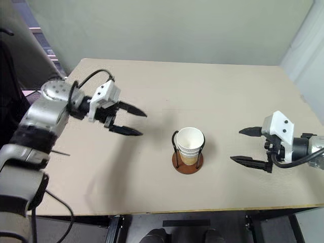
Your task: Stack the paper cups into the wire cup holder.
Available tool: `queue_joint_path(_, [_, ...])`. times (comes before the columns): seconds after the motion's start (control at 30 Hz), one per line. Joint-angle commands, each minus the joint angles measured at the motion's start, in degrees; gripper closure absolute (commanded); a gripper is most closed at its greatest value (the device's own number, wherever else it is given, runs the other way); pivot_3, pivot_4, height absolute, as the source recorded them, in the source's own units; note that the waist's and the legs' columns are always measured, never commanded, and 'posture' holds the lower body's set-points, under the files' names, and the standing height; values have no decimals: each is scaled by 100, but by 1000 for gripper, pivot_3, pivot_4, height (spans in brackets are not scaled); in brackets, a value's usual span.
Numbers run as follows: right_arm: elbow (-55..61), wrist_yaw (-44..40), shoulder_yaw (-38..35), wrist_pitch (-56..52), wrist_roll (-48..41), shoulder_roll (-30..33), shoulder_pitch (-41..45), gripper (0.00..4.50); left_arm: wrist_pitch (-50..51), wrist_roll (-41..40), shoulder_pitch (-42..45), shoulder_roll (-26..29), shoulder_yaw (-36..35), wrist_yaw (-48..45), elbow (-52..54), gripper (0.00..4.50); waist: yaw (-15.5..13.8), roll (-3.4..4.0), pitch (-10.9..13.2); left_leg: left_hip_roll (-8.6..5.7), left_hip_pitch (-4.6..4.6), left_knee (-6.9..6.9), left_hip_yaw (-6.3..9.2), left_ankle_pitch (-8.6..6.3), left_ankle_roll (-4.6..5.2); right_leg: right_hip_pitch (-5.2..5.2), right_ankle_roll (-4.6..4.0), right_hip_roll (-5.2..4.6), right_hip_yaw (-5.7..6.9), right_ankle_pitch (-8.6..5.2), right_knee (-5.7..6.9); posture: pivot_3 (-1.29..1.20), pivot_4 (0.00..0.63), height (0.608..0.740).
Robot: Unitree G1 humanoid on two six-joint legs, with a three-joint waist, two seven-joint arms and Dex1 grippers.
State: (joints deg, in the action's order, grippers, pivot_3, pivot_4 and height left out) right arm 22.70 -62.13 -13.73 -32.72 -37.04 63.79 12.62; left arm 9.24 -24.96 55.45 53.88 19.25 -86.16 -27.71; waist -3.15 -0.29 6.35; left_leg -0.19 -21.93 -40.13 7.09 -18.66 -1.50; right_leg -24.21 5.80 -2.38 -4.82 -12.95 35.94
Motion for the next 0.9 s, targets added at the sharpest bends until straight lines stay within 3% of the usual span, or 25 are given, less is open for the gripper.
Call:
queue_joint_path(0.03, [-316,-110,120,225,217,-29,302,0,635,-150,-691,342,-783,492,894,855,-1,-1,0,0,1,0,2,0,0,2,-4,-1,0,-2,2,0,150,740])
queue_joint_path(0.2, [-650,-100,272,305,493,-104,414,0,1484,-550,-2113,617,-1720,930,2110,855,0,0,-1,1,9,1,5,4,-2,7,-22,-5,0,-8,15,0,150,740])
queue_joint_path(0.4, [-866,19,212,272,616,-218,511,0,2095,-839,-2917,411,-2445,1583,2816,855,4,0,-1,4,15,6,3,6,-7,6,-33,-14,-1,-9,21,0,150,740])
queue_joint_path(0.6, [-769,202,299,182,670,-361,515,0,2494,-1099,-3322,314,-2864,1835,3196,855,18,0,-1,5,25,11,-2,5,-11,6,-45,-14,-2,-13,33,0,150,740])
queue_joint_path(0.9, [-770,182,384,99,725,-462,696,0,2721,-1200,-3301,170,-2913,1932,3322,855,19,0,-1,5,37,11,-2,2,-21,6,-59,-15,-5,-19,60,0,150,740])
